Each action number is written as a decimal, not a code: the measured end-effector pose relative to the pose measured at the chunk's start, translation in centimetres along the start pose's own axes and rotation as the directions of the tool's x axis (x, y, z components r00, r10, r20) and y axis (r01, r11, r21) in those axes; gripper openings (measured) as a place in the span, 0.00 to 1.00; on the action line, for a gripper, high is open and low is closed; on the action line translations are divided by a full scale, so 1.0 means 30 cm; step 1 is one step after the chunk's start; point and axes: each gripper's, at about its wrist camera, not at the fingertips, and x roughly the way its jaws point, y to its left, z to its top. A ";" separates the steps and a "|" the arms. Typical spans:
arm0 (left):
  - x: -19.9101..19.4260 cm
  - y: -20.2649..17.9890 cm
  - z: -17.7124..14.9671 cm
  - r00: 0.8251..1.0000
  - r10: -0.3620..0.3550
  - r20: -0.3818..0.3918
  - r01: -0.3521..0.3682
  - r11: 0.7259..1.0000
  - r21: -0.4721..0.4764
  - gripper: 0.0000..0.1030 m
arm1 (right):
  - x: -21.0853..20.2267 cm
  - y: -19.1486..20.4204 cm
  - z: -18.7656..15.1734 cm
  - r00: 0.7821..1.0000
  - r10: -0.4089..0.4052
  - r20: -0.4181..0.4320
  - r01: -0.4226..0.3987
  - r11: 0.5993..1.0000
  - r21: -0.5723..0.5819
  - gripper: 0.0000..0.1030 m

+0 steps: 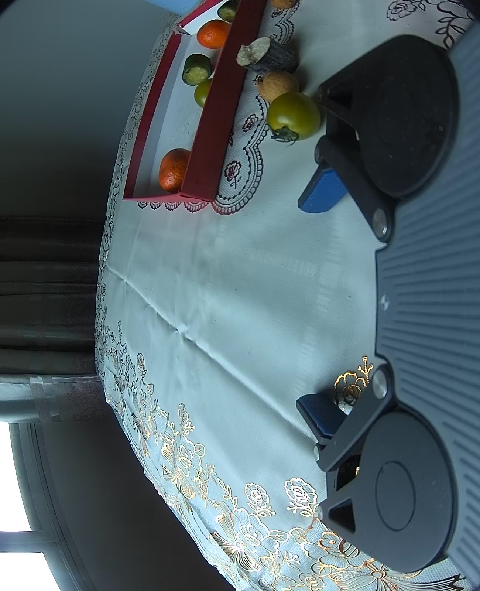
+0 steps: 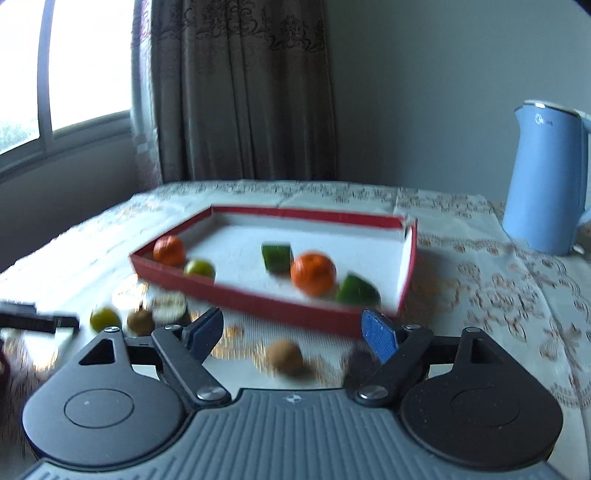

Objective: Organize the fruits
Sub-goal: 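Move the left gripper to the large green tomato and close on it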

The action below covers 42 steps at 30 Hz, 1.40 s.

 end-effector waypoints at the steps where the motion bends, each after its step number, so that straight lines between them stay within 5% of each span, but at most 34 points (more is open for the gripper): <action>1: 0.000 0.000 0.000 1.000 0.000 0.000 0.000 1.000 0.000 1.00 | -0.012 -0.006 -0.023 1.000 -0.006 -0.019 0.006 1.000 -0.002 0.80; 6: 0.000 0.001 -0.001 1.000 0.000 0.000 0.000 1.000 0.001 1.00 | -0.054 -0.053 -0.087 0.995 -0.088 -0.056 0.090 0.995 0.037 0.81; 15: -0.005 -0.004 -0.001 1.000 0.009 0.006 -0.009 1.000 0.006 1.00 | -0.006 -0.076 -0.118 0.979 -0.116 -0.166 0.127 0.990 0.056 0.91; 19: -0.045 -0.049 -0.008 0.996 0.037 0.081 -0.042 0.997 0.060 1.00 | 0.003 -0.062 -0.118 0.976 -0.115 -0.183 0.122 0.992 0.028 0.95; 28: -0.113 -0.262 -0.009 0.984 -0.072 0.161 0.035 0.975 0.219 1.00 | 0.002 -0.067 -0.116 0.978 -0.102 -0.183 0.110 0.993 0.035 0.97; 35: -0.106 -0.323 0.003 0.982 -0.096 0.161 0.055 0.968 0.245 1.00 | 0.009 -0.055 -0.115 0.974 -0.122 -0.193 0.126 0.992 0.008 0.97; 42: -0.069 -0.340 0.006 0.986 -0.118 0.115 0.086 0.965 0.246 0.77 | 0.010 -0.054 -0.116 0.974 -0.119 -0.194 0.123 0.992 0.009 0.98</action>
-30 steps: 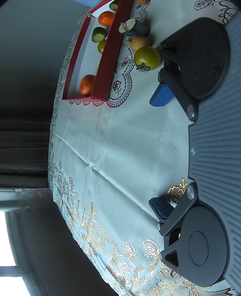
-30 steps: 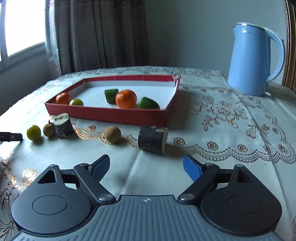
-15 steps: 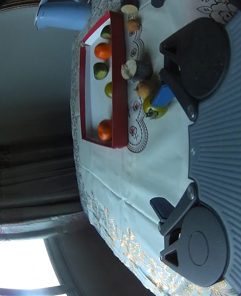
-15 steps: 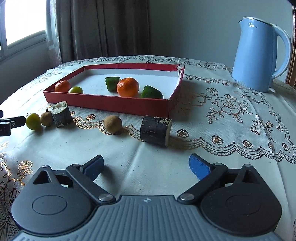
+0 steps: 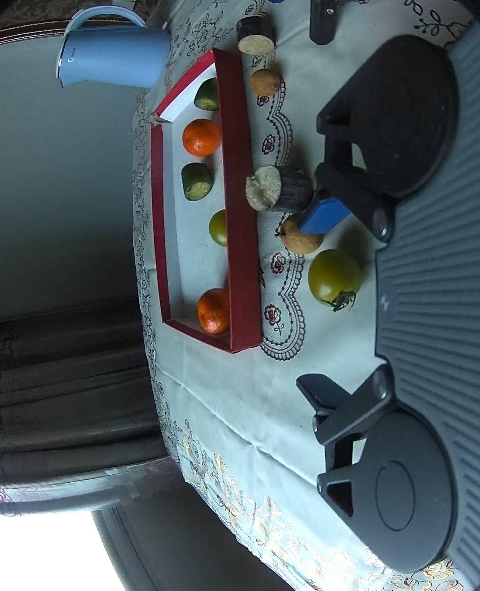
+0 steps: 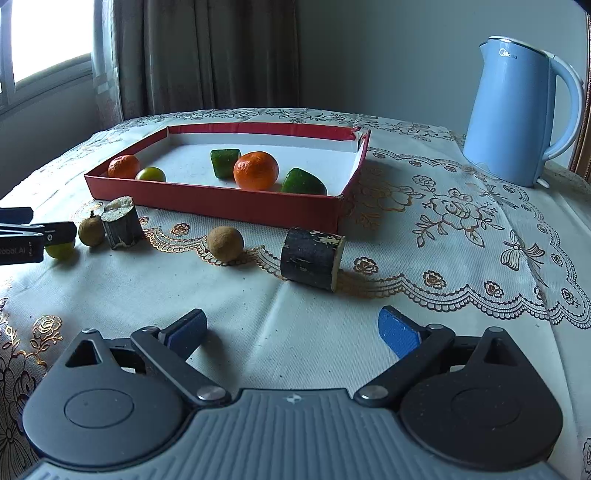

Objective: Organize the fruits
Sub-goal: 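Move the left gripper to the large green tomato and close on it, then carry the green tomato with the left gripper into the box and release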

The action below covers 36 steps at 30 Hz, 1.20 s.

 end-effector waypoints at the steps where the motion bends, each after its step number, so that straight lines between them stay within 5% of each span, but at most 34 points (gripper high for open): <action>1: 0.000 0.000 -0.004 1.000 -0.001 -0.003 0.001 1.000 0.002 0.77 | 0.001 0.000 0.001 1.000 0.001 0.000 -0.001 1.000 0.000 0.98; 5: 0.011 -0.002 -0.020 1.000 -0.012 -0.019 0.013 1.000 0.009 0.74 | 0.001 -0.001 0.001 1.000 0.004 0.000 -0.004 1.000 0.000 0.98; 10: 0.024 -0.003 -0.032 0.997 -0.061 -0.047 0.061 0.998 0.001 0.43 | 0.001 -0.001 0.001 1.000 0.004 0.000 -0.004 1.000 0.001 0.98; 13: 0.019 -0.014 -0.035 0.996 -0.076 -0.039 0.077 0.997 0.016 0.34 | 0.001 -0.001 0.001 1.000 0.004 0.000 -0.004 1.000 0.001 0.99; 36: 0.009 0.005 -0.037 0.995 -0.101 -0.003 0.100 0.995 -0.013 0.30 | 0.004 0.002 0.001 1.000 0.001 -0.002 -0.001 1.000 -0.004 0.99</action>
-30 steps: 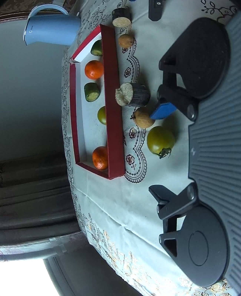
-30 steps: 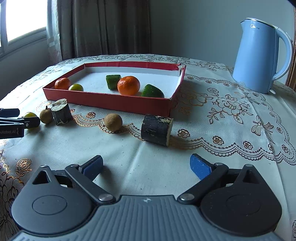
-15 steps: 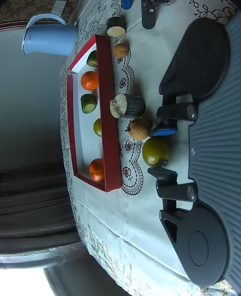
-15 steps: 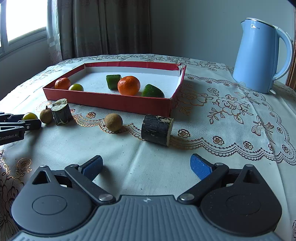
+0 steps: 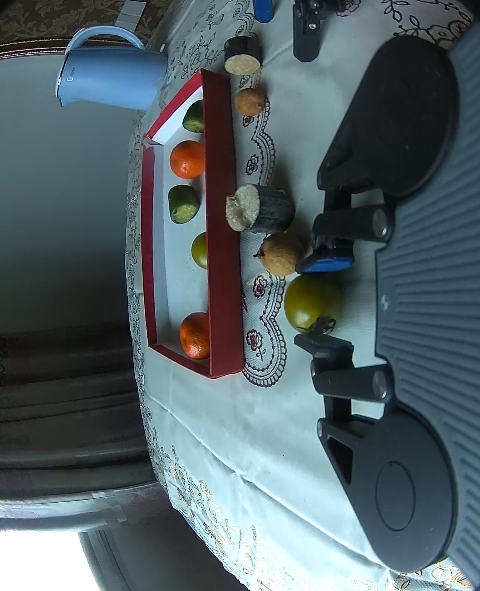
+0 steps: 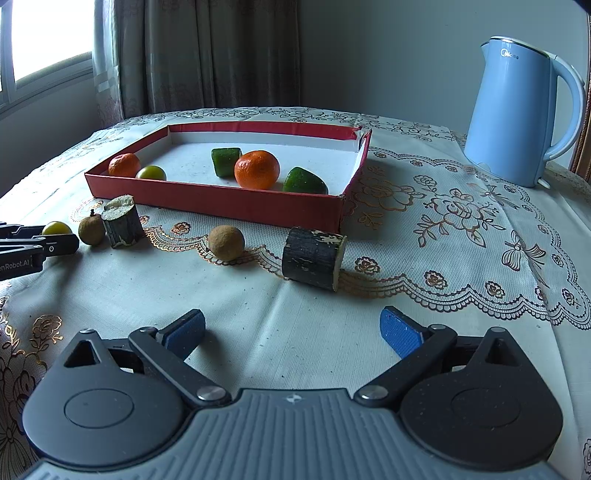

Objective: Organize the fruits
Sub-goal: 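Carry the green tomato with the left gripper into the box and release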

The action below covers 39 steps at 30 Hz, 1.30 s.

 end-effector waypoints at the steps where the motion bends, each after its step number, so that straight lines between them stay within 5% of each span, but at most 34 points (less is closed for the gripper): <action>1: -0.003 0.000 0.002 1.000 0.001 0.004 -0.001 1.000 0.001 0.30 | 0.000 0.000 0.000 1.000 0.000 0.000 0.000 1.000 0.000 0.99; 9: -0.002 0.003 0.068 0.999 0.044 0.024 -0.044 0.999 0.017 0.30 | 0.000 0.001 0.000 1.000 0.000 0.000 0.000 1.000 0.000 0.99; 20: 0.029 -0.012 0.306 0.988 0.090 0.125 -0.097 0.994 0.054 0.30 | 0.002 -0.001 0.000 1.000 0.006 0.001 -0.006 1.000 0.004 1.00; 27: 0.172 -0.023 0.384 0.995 0.074 0.060 -0.077 0.996 0.048 0.30 | 0.000 -0.008 0.001 1.000 0.014 0.004 -0.014 1.000 0.011 1.00; 35: 0.326 -0.042 0.349 0.997 0.061 -0.044 -0.059 0.997 0.052 0.31 | -0.001 -0.011 0.002 1.000 0.019 0.005 -0.019 1.000 0.016 1.00; 39: 0.331 -0.070 0.339 0.997 0.070 -0.019 -0.068 0.993 0.094 0.44 | -0.001 -0.013 0.002 1.000 0.023 0.007 -0.023 0.999 0.022 1.00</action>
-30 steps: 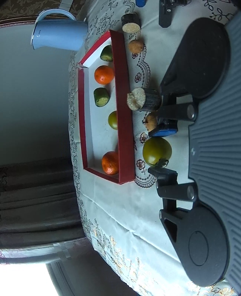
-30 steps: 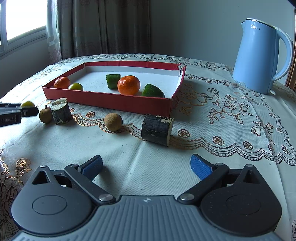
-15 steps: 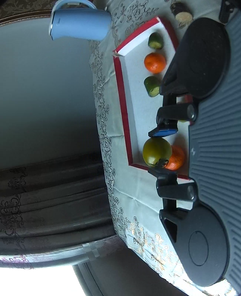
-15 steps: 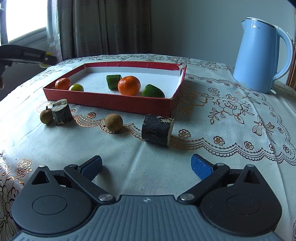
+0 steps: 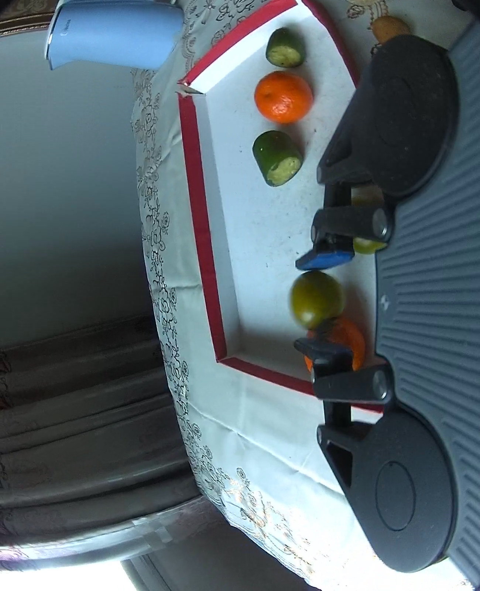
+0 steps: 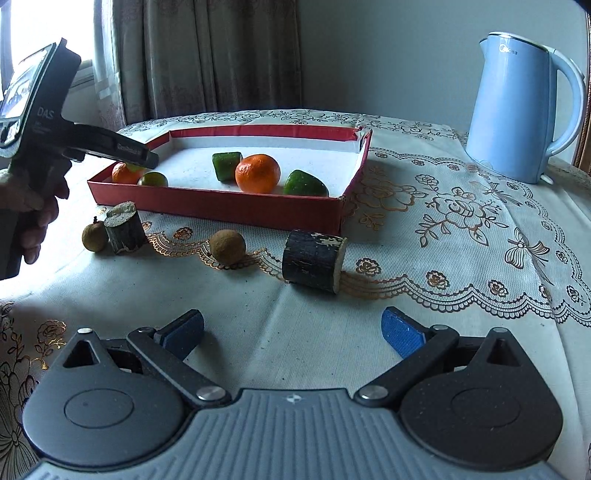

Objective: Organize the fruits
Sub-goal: 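Carry the green tomato with the left gripper into the box and release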

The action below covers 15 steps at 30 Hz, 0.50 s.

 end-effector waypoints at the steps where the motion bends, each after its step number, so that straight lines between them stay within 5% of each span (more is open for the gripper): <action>1: 0.002 -0.004 0.000 1.000 -0.003 0.002 0.003 1.000 0.001 0.50 | 0.000 -0.001 0.000 1.000 0.002 0.001 -0.002 1.000 0.002 1.00; 8: -0.003 -0.024 -0.020 1.000 0.020 0.022 -0.021 0.999 0.035 0.53 | -0.004 -0.013 0.001 1.000 0.019 0.009 -0.019 1.000 0.022 1.00; 15: -0.147 0.088 -0.107 0.999 0.029 0.029 -0.027 0.996 -0.080 0.53 | -0.007 -0.019 0.000 0.999 0.029 0.014 -0.029 0.999 0.034 1.00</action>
